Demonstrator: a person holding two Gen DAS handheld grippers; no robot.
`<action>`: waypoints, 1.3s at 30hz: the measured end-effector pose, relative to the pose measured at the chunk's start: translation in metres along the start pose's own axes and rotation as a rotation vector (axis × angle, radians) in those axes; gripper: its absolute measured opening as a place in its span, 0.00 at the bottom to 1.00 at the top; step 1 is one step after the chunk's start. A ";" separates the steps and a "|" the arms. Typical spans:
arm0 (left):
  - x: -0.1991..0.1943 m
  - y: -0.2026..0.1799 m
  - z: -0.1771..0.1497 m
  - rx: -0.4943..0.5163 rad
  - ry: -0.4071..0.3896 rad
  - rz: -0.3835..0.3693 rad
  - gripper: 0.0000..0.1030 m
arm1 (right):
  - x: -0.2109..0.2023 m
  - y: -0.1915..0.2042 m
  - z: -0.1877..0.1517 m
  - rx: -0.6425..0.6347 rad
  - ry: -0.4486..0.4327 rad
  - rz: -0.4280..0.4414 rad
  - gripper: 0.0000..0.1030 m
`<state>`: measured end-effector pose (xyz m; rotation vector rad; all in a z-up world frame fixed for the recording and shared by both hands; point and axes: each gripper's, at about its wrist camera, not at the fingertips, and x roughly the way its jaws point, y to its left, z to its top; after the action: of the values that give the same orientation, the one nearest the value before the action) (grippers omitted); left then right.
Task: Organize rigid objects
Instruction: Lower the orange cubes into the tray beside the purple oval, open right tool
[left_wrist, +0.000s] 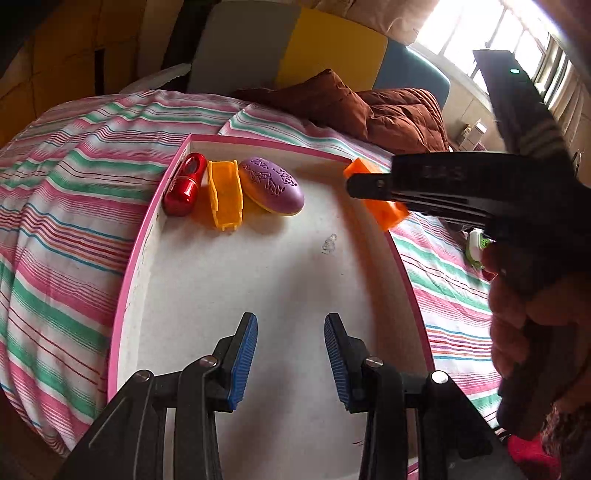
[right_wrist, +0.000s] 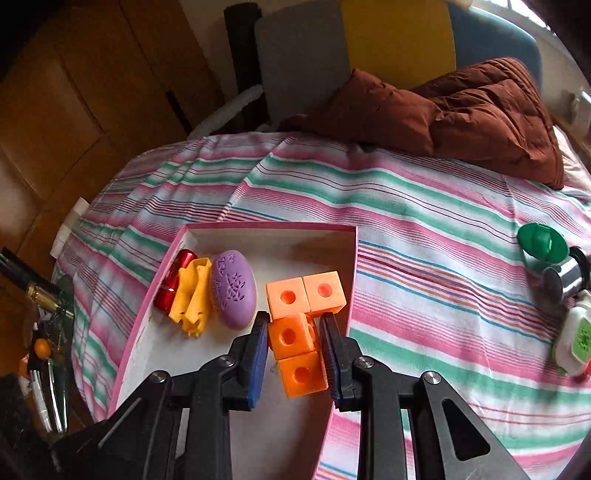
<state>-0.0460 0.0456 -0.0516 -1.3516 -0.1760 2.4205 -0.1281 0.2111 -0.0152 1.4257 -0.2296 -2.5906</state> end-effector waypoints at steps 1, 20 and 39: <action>-0.001 0.001 0.000 -0.006 -0.002 -0.004 0.37 | 0.004 0.002 0.002 -0.009 0.004 -0.005 0.27; -0.002 0.006 -0.003 -0.023 0.002 -0.030 0.37 | 0.048 0.004 0.021 0.005 0.014 -0.060 0.28; -0.006 0.001 -0.009 -0.009 -0.016 -0.020 0.37 | -0.031 -0.022 -0.013 0.051 -0.104 -0.055 0.37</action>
<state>-0.0360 0.0414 -0.0515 -1.3289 -0.2035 2.4173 -0.1022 0.2386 -0.0012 1.3332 -0.2765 -2.7256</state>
